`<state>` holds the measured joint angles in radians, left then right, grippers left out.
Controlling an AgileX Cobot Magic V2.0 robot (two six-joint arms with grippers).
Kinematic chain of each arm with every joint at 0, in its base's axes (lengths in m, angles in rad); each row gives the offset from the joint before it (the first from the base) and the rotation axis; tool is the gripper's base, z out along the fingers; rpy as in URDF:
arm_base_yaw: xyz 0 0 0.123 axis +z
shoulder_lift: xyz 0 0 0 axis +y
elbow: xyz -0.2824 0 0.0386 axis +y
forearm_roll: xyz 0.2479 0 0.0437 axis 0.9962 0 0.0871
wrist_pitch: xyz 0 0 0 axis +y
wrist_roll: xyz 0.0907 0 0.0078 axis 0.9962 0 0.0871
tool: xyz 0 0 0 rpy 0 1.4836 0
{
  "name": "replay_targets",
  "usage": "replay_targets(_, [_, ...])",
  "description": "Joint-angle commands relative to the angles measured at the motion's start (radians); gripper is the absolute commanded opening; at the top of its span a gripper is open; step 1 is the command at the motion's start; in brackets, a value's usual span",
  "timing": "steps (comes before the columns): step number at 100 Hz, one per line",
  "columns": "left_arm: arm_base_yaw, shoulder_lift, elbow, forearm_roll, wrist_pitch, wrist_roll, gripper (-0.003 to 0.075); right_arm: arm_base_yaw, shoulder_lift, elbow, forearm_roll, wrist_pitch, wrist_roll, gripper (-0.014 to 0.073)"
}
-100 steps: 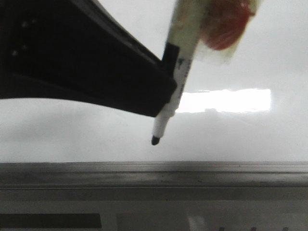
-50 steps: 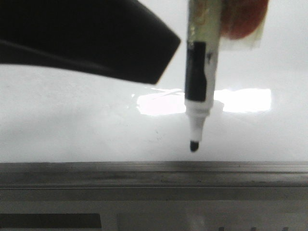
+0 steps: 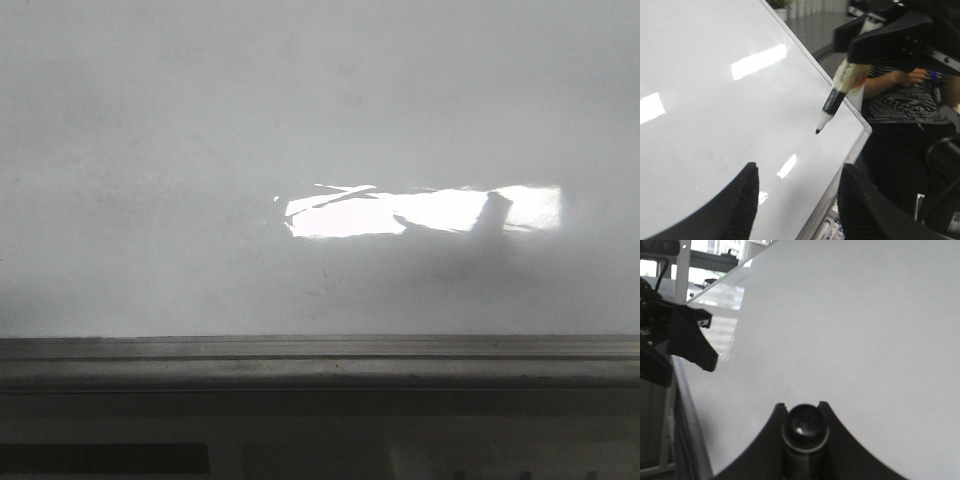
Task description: Write number 6 on whiteboard
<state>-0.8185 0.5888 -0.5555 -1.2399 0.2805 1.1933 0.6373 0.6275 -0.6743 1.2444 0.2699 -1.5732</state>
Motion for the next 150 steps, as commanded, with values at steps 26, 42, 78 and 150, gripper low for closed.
replay_targets(26, [0.001,-0.295,0.204,-0.139,-0.439,-0.052,0.0134,-0.002,0.002,-0.032,0.038,-0.051,-0.127,-0.0064])
replay_targets(42, [0.001,-0.335,0.249,-0.154,-0.518,-0.05,0.0134,-0.002,0.007,-0.032,0.065,-0.035,-0.127,-0.0064])
replay_targets(78, [0.001,-0.338,0.262,-0.113,-0.444,-0.041,-0.002,-0.002,0.011,-0.032,0.08,-0.035,-0.127,-0.0064])
replay_targets(150, [0.001,-0.338,0.262,-0.113,-0.43,-0.041,-0.002,-0.002,0.013,-0.032,0.084,0.051,-0.125,-0.0064])
